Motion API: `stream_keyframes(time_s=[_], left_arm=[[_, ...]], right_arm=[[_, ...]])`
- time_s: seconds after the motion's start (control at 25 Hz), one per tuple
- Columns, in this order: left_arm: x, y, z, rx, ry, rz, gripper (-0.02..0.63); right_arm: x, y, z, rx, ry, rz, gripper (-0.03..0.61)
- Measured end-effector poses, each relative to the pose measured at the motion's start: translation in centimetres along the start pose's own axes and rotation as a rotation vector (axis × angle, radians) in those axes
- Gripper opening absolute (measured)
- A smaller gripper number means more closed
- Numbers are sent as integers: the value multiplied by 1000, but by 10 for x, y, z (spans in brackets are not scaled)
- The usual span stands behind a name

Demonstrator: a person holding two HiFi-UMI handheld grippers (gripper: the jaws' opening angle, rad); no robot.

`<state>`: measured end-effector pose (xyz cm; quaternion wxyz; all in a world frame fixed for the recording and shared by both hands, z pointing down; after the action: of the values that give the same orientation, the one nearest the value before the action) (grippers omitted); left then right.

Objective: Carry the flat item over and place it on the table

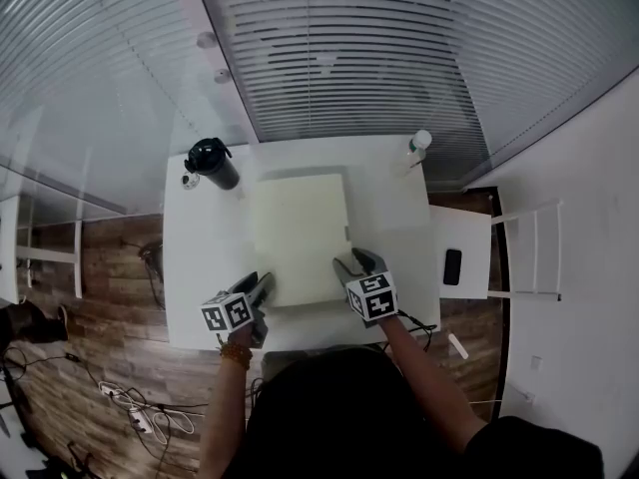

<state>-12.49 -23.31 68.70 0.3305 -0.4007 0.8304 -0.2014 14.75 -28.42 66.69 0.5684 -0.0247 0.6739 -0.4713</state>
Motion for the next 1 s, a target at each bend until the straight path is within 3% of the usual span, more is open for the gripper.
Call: stream_keyframes(time_s=[0.68, 1.0], left_arm=[[-2, 1, -2, -11, 4, 13, 207], [2, 2, 5, 22, -74, -3, 207]], right_arm=[[1, 0, -2, -11, -5, -23, 210], [5, 0, -1, 1, -5, -53, 210]])
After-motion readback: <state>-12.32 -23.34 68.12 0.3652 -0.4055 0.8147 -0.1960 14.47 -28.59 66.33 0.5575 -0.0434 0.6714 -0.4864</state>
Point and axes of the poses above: the fingertips, and each gripper's own axes: y backward along the fingers, z to its right, x out of its top, the point moved 7 cm from there along y, backward along the fingers, and after that the axes turned 9 degrees about y, right-handed, at the moved point
